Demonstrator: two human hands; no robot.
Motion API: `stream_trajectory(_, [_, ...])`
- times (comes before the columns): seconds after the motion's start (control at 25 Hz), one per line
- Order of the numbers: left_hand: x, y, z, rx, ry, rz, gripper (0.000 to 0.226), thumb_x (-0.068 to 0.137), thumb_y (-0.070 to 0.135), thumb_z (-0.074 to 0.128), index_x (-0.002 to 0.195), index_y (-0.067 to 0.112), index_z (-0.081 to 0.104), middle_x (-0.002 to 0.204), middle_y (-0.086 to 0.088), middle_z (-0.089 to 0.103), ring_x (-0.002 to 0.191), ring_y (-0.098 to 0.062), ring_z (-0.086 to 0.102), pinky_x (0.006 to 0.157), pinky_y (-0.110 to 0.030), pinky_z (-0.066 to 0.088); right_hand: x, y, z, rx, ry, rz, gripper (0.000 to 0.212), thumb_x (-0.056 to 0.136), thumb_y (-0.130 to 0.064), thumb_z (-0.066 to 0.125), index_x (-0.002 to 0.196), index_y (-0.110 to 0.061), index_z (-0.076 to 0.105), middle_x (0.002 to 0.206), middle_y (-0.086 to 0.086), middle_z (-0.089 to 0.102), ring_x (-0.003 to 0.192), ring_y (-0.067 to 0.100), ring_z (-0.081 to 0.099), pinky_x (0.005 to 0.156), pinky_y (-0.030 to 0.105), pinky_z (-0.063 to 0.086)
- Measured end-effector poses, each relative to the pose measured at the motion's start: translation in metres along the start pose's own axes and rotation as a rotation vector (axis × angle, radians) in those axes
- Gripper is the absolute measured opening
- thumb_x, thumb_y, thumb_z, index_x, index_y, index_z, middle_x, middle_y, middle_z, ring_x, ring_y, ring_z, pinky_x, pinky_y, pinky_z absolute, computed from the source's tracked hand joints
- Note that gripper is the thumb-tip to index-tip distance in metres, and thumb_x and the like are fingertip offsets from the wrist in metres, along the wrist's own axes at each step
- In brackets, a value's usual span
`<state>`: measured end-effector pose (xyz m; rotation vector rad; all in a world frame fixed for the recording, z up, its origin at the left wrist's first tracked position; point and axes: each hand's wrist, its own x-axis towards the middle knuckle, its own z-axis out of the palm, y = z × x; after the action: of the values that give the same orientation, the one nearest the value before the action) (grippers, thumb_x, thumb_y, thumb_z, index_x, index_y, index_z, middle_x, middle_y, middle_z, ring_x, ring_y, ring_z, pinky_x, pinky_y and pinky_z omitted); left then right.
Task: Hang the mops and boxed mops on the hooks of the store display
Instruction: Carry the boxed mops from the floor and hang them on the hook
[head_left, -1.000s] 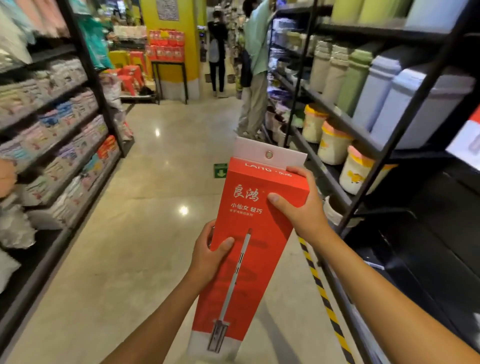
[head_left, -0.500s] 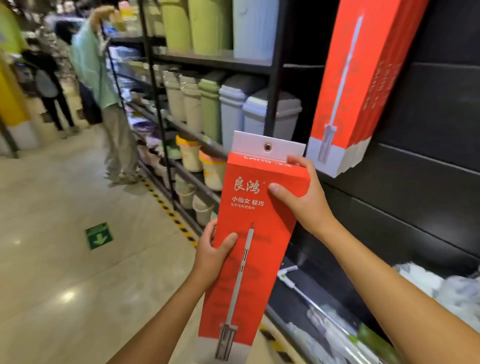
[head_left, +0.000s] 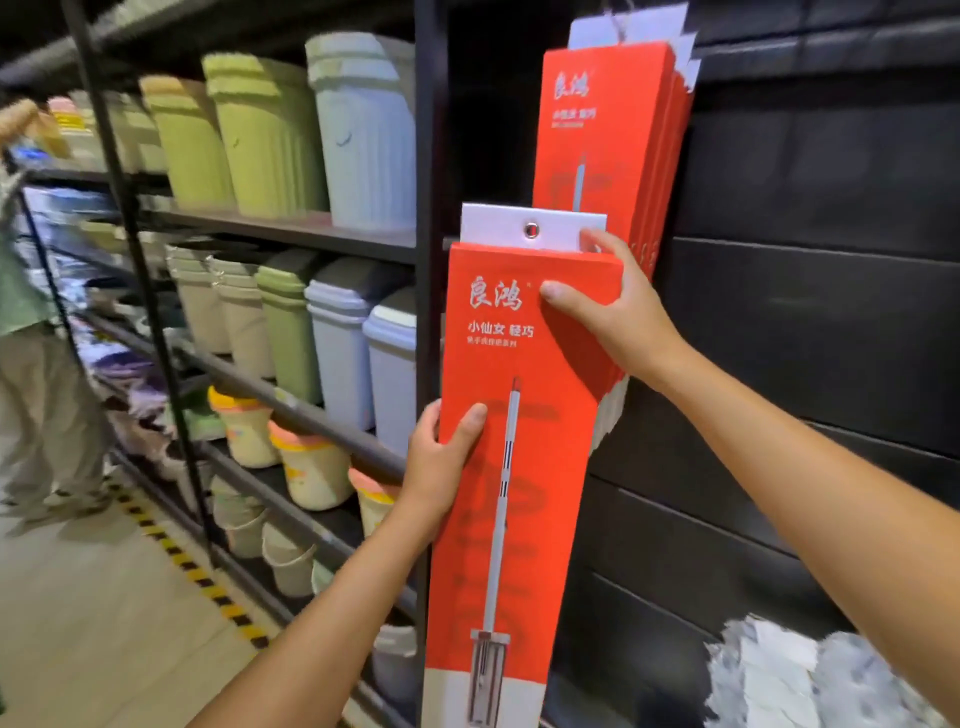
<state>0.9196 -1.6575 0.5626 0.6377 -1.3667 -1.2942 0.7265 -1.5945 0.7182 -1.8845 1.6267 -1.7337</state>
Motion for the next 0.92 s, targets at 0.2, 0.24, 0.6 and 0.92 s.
stream_trajectory(0.2, [0.096,0.034,0.023,-0.102,-0.106,0.065,0.058,0.080,0.059,0.080,0.121,0.020,0.069,0.113,-0.004,0.080,0.103,-0.021,0.077,0.091,-0.041,0.061,0.082,-0.020,-0.021,-0.079,0.102,-0.045,0.087,0.074,-0.059,0.084,0.147,-0.035,0.044,0.128,-0.020,0.061,0.114,-0.006,0.063,0.096,0.020,0.053])
stream_trajectory(0.24, [0.115,0.043,0.028,-0.117,-0.131,0.079,0.058,0.079,0.059,0.079,0.120,0.020,0.069,0.113,-0.004,0.080,0.102,-0.021,0.078,0.091,-0.040,0.061,0.098,-0.025,-0.025,-0.105,0.141,-0.063,0.088,0.073,-0.061,0.084,0.147,-0.035,0.044,0.130,-0.020,0.060,0.115,-0.005,0.062,0.098,0.022,0.052])
stream_trajectory(0.6, [0.233,0.101,0.063,-0.191,-0.323,0.124,0.058,0.077,0.061,0.076,0.119,0.021,0.072,0.109,-0.004,0.081,0.102,-0.026,0.078,0.098,-0.052,0.059,0.196,-0.061,-0.056,-0.293,0.274,-0.081,0.093,0.066,-0.069,0.082,0.145,-0.035,0.046,0.131,-0.014,0.064,0.115,0.004,0.066,0.103,0.037,0.054])
stream_trajectory(0.92, [0.281,0.124,0.086,-0.238,-0.412,0.091,0.056,0.085,0.062,0.072,0.118,0.017,0.073,0.101,-0.006,0.082,0.093,-0.027,0.080,0.091,-0.050,0.063,0.245,-0.073,-0.072,-0.404,0.317,-0.069,0.093,0.068,-0.073,0.080,0.145,-0.031,0.046,0.128,-0.012,0.067,0.109,0.005,0.069,0.095,0.032,0.057])
